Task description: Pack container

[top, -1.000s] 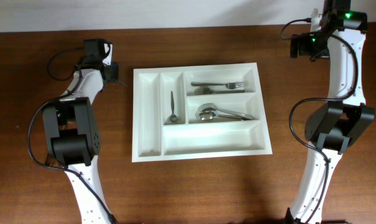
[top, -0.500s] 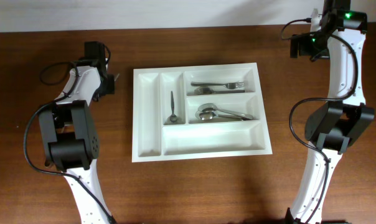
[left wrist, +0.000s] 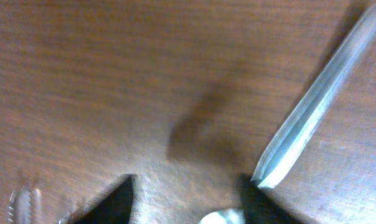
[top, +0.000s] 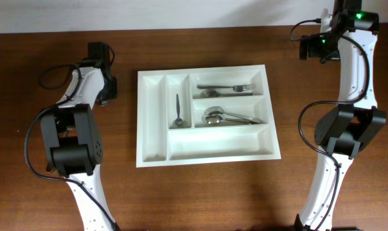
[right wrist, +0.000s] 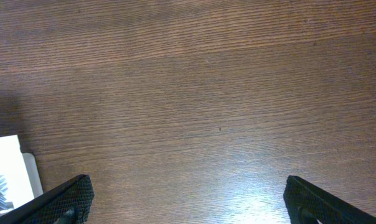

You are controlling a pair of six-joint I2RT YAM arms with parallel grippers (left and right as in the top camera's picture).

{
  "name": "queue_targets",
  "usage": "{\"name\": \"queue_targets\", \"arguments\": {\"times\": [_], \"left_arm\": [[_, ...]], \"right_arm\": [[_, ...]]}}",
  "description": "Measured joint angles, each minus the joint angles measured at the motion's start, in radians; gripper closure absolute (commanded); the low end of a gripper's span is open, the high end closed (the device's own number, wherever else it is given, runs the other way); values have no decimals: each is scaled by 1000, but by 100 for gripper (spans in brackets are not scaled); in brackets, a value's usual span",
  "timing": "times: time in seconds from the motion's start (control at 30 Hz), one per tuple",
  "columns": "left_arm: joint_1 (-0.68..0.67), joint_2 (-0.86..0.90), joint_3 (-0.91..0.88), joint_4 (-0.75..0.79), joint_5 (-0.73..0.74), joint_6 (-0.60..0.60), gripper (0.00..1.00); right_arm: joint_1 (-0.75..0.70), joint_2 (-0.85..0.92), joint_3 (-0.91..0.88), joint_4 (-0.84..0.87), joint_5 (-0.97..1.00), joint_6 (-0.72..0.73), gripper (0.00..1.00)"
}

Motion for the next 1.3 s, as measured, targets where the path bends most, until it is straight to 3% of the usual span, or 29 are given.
{"name": "queue_targets", "arguments": {"times": [0.27,0.33,0.4,0.6,0.97,1.07,1.3], "left_arm": [[-7,15,168,-64,10,109,30],[-7,14,197,-92,10,127,35],[-7,14,200,-165,29,143,39],[-8,14,200,-294,136,150,38],[-8,14,200,-375,169,149,40],[-8,14,200,-389,173,149,46],[-5,14,200,-397,230,149,46]], "right_arm": [[0,0,0,0,0,0,1],[0,0,0,0,0,0,1],[0,0,0,0,0,0,1],[0,0,0,0,0,1,1],[0,0,0,0,0,0,1],[0,0,0,0,0,0,1],[0,0,0,0,0,0,2]]}}
